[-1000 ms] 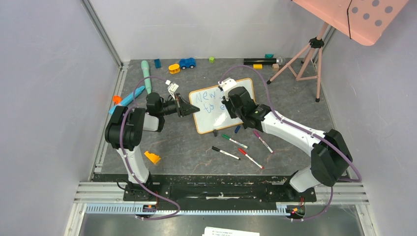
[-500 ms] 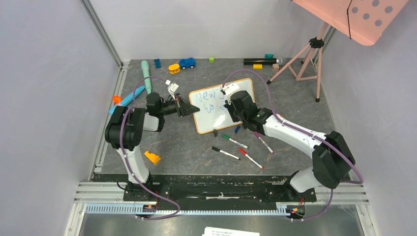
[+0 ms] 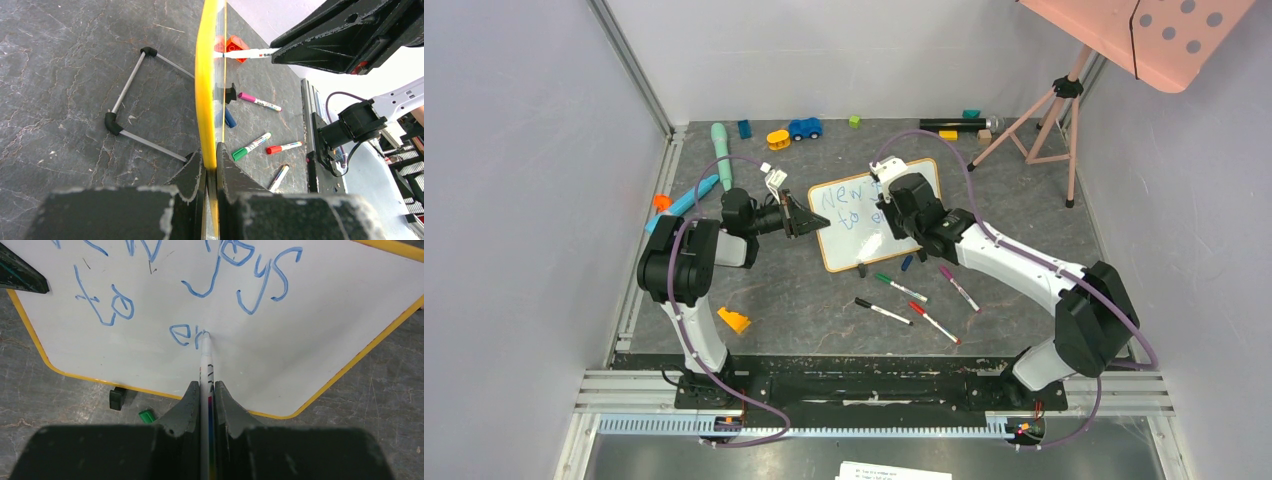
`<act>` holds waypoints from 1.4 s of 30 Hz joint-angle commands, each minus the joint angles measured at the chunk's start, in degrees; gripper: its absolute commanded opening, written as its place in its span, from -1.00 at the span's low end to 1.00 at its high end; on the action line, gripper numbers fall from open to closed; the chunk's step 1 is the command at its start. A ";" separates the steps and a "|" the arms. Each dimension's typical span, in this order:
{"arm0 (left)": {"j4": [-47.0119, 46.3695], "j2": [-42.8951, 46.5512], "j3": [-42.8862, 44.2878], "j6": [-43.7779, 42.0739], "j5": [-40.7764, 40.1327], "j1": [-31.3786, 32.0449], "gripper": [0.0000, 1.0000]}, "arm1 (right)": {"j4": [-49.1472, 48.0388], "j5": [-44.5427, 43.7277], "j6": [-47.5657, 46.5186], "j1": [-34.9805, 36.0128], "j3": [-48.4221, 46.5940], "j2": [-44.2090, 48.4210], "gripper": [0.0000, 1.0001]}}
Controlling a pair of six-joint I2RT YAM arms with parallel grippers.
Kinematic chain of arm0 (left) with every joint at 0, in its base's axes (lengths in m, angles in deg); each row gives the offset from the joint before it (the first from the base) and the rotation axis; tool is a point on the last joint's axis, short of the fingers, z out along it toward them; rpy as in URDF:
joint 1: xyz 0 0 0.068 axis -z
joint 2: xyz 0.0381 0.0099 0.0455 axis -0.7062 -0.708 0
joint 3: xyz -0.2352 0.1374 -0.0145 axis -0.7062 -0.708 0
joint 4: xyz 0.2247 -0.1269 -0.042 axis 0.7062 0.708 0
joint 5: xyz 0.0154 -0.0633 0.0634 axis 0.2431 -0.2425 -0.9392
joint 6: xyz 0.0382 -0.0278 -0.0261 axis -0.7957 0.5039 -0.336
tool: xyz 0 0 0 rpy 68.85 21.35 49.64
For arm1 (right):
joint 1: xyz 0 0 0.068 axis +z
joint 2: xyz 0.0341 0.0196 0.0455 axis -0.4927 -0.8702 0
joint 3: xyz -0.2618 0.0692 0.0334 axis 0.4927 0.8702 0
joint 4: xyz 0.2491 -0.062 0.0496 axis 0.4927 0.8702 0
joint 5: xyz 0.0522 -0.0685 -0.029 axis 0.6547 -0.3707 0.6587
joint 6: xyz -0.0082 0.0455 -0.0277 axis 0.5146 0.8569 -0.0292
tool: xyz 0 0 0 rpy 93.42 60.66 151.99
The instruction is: Write a sentence on the whiteboard
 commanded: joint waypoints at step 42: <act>-1.17 -1.76 -0.13 -6.26 1.30 -0.03 -0.96 | -3.80 2.49 2.67 -3.75 0.08 7.32 -1.00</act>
